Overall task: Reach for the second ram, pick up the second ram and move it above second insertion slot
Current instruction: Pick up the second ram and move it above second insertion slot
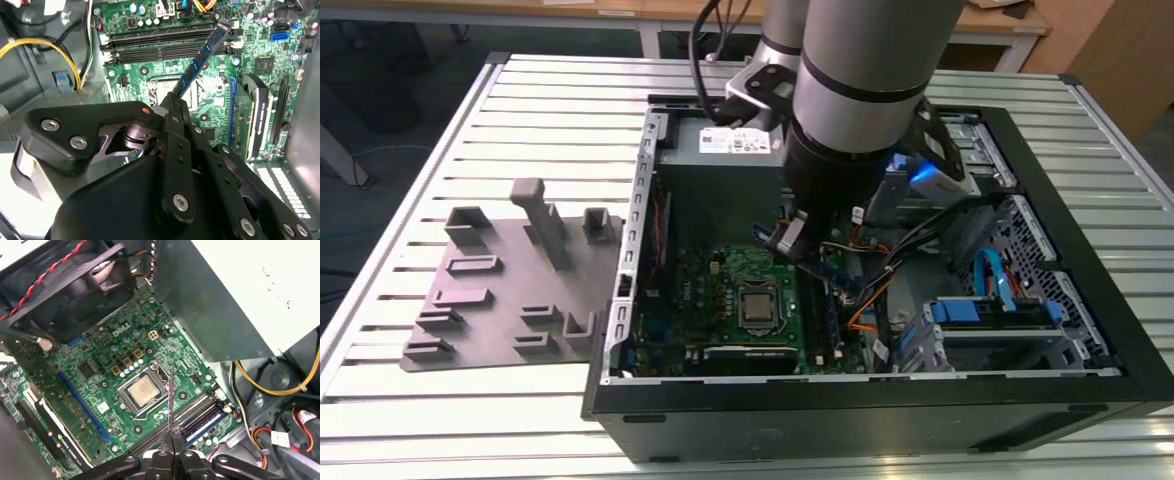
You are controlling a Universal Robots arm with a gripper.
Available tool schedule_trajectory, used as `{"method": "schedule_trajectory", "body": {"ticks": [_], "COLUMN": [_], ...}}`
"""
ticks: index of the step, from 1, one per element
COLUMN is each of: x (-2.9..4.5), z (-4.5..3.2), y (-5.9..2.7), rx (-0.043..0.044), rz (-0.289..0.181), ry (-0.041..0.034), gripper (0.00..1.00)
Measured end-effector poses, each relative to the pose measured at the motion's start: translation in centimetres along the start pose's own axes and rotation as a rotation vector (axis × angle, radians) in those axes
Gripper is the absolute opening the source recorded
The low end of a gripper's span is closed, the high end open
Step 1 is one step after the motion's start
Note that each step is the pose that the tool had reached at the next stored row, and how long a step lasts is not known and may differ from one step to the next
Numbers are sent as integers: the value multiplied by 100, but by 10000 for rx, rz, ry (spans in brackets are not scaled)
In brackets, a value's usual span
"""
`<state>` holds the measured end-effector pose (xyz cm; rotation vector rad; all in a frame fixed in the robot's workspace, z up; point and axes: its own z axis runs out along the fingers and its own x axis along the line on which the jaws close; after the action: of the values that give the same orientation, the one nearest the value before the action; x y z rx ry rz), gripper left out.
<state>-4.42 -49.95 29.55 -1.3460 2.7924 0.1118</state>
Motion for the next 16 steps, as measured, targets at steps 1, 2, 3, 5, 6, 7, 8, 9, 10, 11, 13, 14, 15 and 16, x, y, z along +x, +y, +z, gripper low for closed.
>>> {"method": "schedule_trajectory", "body": {"ticks": [1,2,3,5,6,7,8,9,10,11,13,14,15,16], "x": [0,0,0,0,0,0,0,0,0,0,0,0,0,0], "z": [0,1,1,1,2,2,2,2,2,3,3,3,3,3], "y": [0,0,0,0,0,0,0,0,0,0,0,0,0,0], "rx": [10,19,27,45,53,62,70,79,88,97,117,127,137,146], "rz": [135,260,386,630,749,865,981,1099,1221,1338,1578,1695,1810,1926], "ry": [-6,-11,-17,-27,-32,-37,-42,-46,-50,-56,-62,-66,-68,-73], "gripper": [9,9,9,9,9,9,9,9,9,9,9,9,9,9]}}
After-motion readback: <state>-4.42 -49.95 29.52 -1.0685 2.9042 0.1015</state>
